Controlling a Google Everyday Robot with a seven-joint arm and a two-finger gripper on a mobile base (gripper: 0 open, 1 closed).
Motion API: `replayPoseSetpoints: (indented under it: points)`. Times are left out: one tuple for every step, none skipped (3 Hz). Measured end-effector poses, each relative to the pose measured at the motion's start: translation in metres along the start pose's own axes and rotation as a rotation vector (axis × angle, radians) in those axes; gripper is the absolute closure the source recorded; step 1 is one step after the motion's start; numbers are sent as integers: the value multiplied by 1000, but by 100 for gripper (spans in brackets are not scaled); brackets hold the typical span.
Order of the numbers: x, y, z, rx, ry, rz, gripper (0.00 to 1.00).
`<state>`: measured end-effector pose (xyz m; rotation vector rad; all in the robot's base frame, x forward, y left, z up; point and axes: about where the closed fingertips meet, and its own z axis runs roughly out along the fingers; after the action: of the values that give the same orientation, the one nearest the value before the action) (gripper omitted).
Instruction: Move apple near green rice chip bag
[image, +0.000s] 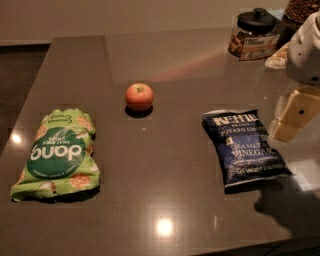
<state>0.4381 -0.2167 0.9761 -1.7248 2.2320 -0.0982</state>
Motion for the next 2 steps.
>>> replayPoseSetpoints:
  points:
    - [0,0,0,0,0,0,0]
    - [-11,-7,4,-10,-36,6,0]
